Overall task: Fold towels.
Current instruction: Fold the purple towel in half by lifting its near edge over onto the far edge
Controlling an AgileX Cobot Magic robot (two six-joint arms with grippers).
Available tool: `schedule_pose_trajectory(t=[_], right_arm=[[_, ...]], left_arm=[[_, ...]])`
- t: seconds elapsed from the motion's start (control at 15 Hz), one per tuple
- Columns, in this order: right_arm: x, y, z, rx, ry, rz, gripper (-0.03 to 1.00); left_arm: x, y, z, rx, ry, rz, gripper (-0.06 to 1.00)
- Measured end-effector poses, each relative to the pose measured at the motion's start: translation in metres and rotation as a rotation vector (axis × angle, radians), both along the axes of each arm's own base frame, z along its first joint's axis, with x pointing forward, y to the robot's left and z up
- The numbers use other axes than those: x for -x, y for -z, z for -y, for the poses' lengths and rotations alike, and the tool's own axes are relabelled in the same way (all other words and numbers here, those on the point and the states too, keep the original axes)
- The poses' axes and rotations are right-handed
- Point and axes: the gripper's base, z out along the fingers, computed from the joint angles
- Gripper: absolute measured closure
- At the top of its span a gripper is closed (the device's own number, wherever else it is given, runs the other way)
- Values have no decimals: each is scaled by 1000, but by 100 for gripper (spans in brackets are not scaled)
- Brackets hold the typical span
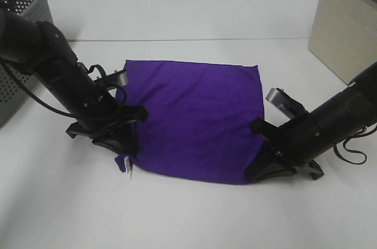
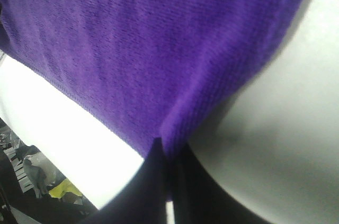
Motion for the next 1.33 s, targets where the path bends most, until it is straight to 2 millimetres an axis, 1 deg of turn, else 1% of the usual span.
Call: schedule_pose_trajectory(t=[0.27, 0.47, 0.53, 0.67, 0.8, 0.93, 1.13, 1.2, 1.27, 1.33], right_arm=[[0, 0, 0, -2, -3, -1, 96], [-2, -9, 1, 12, -13, 43, 96], [-5, -15, 3, 43, -13, 90, 96], [-10, -32, 6, 74, 6, 178, 96], [-19, -56, 5, 65, 10, 261, 96], [-39, -79, 1, 36, 10, 331, 96], [-74, -114, 0, 54, -5, 454, 96], [-89, -125, 0, 77, -6, 497, 96], [-103, -133, 0, 98, -9, 525, 96], [-119, -135, -1, 109, -12, 537, 96]], left_arm=[[3, 0, 0, 8, 23, -19, 93], [5, -5, -1, 2, 50, -15, 93], [6, -7, -2, -8, 66, -6, 93], [6, -17, 0, -11, 87, 25, 93], [0, -40, 2, 0, 94, 101, 93], [-10, -62, 4, 9, 93, 178, 93], [-38, -93, 10, 24, 52, 344, 93], [-45, -100, 10, 23, 42, 391, 93], [-51, -104, 11, 19, 31, 433, 93], [-57, -107, 11, 11, 18, 480, 93]])
